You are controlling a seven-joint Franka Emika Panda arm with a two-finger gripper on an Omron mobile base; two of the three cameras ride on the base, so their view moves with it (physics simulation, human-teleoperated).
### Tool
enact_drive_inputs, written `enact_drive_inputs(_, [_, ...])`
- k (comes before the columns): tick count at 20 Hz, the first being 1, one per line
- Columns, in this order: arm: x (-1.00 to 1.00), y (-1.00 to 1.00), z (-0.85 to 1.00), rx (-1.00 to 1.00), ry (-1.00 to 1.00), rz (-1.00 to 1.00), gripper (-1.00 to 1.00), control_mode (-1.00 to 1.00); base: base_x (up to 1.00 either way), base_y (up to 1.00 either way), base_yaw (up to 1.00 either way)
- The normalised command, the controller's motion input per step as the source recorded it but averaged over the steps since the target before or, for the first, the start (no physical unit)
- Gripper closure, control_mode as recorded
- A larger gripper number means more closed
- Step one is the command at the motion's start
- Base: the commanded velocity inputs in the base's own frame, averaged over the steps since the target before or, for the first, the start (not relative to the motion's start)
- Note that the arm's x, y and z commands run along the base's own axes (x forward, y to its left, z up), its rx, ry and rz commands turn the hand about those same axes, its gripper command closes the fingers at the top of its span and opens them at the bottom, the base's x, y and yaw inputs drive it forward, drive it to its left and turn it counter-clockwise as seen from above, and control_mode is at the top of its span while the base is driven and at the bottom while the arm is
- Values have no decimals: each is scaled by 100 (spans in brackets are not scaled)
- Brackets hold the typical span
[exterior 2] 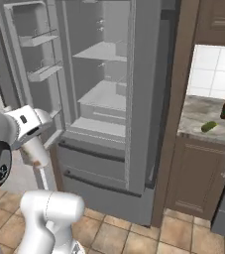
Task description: Place the liquor and beer on the top shelf of the fridge to keep them out of children's reach, and place the cucumber on lower shelves for easy access.
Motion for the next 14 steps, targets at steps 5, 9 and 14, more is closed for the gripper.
enact_drive_inputs(5, [0,0,0,0,0,0,100,100,48,43,-42])
enact_drive_inputs(9, [0,0,0,0,0,0,100,100,49,42,-39])
enact_drive_inputs(14, [0,0,0,0,0,0,100,100,46,21,-32])
